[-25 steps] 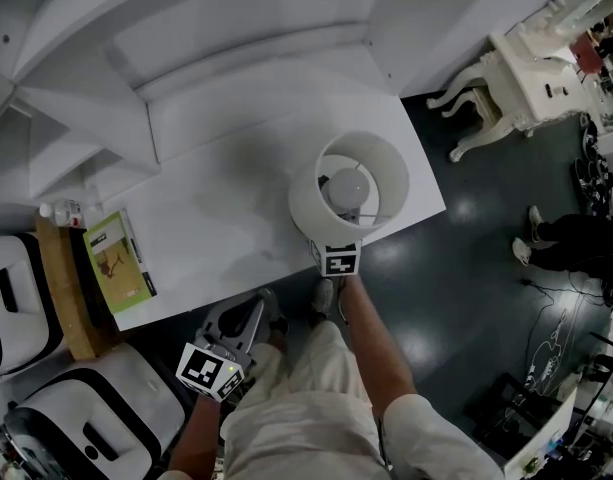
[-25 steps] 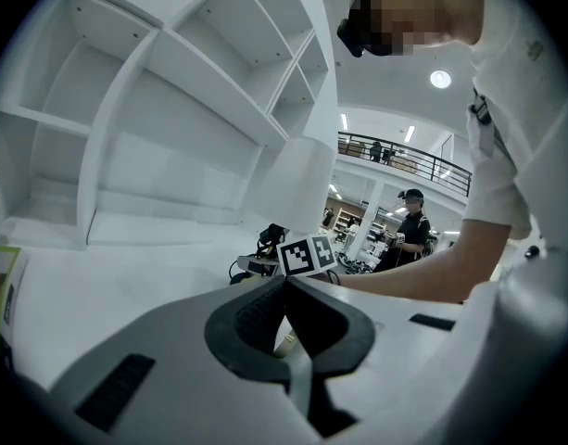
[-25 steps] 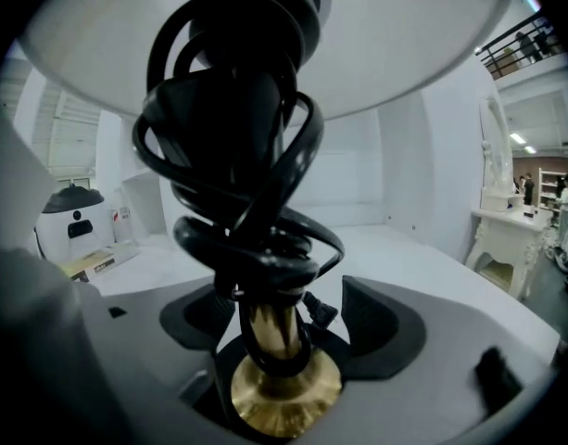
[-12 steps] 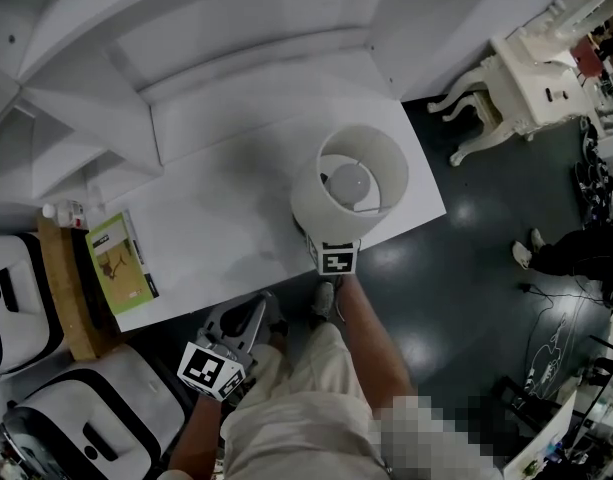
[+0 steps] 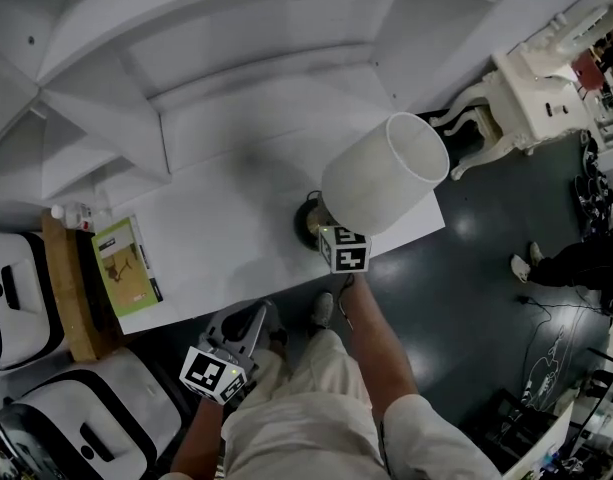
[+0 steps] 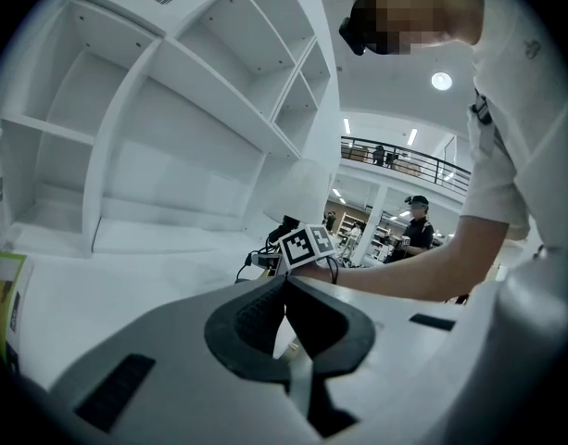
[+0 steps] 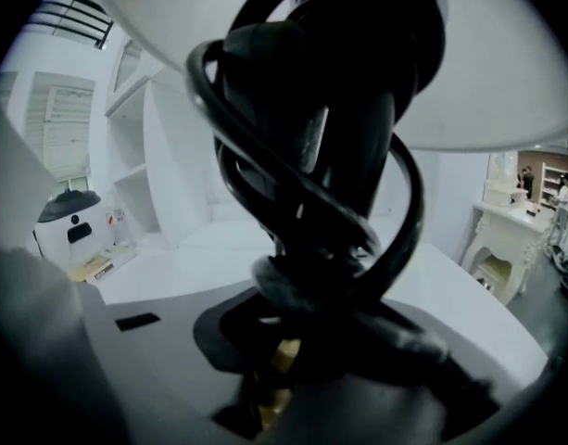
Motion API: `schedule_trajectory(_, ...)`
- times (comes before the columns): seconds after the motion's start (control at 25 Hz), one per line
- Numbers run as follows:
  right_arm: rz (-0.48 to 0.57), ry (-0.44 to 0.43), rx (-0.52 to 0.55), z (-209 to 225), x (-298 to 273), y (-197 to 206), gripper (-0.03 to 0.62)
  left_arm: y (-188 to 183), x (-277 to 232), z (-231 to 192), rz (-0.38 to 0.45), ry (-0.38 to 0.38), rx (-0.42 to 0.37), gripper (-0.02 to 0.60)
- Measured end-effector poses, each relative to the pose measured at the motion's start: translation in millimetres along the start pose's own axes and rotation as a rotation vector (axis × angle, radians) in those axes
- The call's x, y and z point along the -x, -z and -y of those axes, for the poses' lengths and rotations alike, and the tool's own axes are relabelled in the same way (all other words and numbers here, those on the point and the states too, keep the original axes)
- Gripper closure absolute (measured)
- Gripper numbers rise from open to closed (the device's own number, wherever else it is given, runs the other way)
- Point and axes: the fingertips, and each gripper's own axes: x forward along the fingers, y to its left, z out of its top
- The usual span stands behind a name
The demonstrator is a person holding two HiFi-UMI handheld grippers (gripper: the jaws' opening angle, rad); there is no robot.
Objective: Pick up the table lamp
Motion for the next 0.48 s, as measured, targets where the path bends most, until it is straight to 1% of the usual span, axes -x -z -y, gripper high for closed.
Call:
schedule_trajectory(0.12, -0.011, -0.009, -0.044, 4.3, 1.4, 0.8, 0.551, -5.3, -1.1, -0.4, 0.007, 0.000, -0.001, 0.572)
schedule_trajectory(0.32, -0.041, -0.041, -0.064, -0.8, 11.2, 0.2, 0.553, -15.9, -4.7, -1.3, 0.020, 0.004, -0.006, 0.572)
schedule_trajectory(0.48, -0.058, -0.055, -0.102, -5.2, 24.8, -7.2, 0.553, -26.2, -7.3, -1.0, 0.035, 0.013, -0.007, 0.572)
